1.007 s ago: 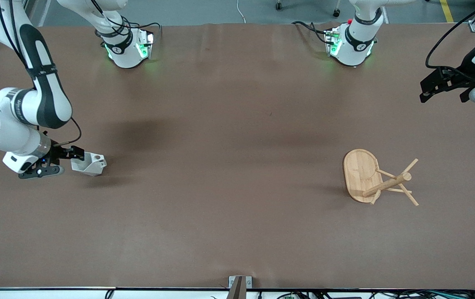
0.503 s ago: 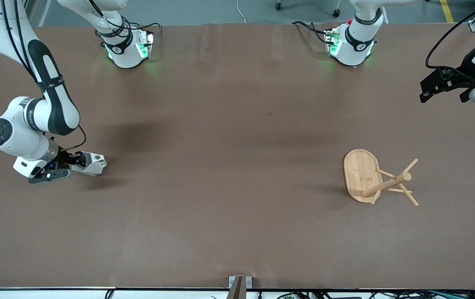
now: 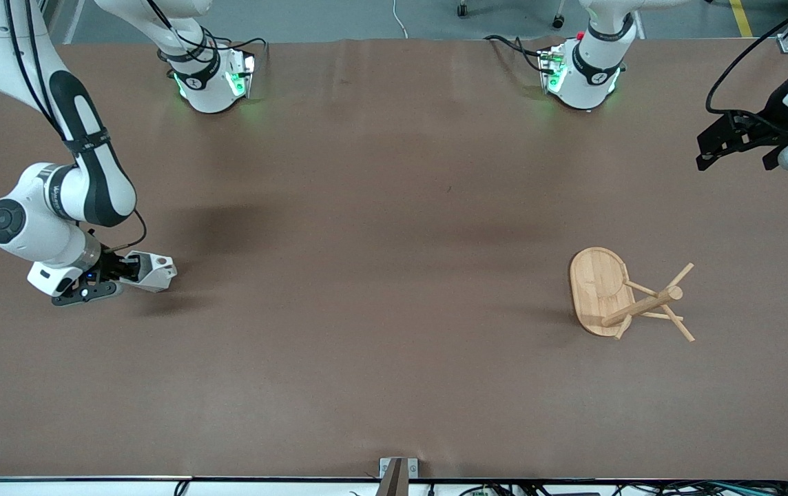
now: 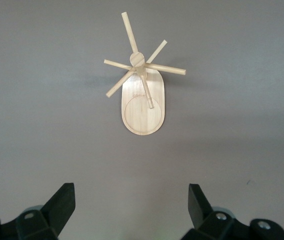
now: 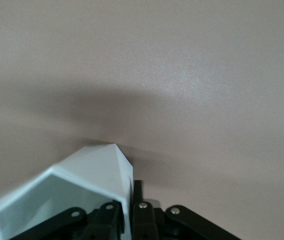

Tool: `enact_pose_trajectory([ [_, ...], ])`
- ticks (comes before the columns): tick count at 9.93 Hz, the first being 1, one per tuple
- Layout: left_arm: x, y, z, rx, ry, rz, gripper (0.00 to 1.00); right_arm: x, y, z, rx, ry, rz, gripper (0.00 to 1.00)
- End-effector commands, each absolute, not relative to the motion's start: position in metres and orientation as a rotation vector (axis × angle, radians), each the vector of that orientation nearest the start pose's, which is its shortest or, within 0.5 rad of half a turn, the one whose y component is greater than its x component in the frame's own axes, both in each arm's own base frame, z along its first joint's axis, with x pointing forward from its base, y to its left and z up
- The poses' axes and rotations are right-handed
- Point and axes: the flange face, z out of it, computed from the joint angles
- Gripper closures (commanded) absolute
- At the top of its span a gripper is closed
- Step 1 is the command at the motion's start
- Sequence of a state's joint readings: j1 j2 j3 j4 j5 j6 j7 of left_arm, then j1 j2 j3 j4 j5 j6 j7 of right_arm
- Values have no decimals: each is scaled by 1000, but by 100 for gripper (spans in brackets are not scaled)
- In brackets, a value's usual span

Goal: Hang cup on rack
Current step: 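Reach the right gripper to the white cup and grasp its rim, then lift the cup with the right gripper while the left gripper approaches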

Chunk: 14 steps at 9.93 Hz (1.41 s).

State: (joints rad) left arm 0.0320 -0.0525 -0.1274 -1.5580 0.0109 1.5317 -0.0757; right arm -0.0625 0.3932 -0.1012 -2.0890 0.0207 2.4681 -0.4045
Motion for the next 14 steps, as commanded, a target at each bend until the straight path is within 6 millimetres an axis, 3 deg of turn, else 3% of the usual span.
enact_pose_trajectory([
  [1,538,-48,641,-3144,53,15,0,580,-93,236,-3128,-369,20,99],
  [2,538,-48,641,-3144,53,15,0,591,-90,253,-3107,-378,101,99],
  [4,538,-48,641,-3144,53,15,0,620,-83,307,-3063,-444,156,99],
  [5,538,-48,641,-3143,53,15,0,629,-59,328,-3008,-476,140,99],
  [7,539,-49,639,-3143,56,20,0,634,-19,354,-2772,-340,132,99],
  [9,537,-57,638,-3141,70,37,0,631,48,366,-2541,-283,113,99],
  [11,536,-68,638,-3138,99,41,0,625,136,376,-2341,-156,154,99],
  [14,529,-153,624,-3191,345,105,0,604,242,386,-2063,-68,230,100],
])
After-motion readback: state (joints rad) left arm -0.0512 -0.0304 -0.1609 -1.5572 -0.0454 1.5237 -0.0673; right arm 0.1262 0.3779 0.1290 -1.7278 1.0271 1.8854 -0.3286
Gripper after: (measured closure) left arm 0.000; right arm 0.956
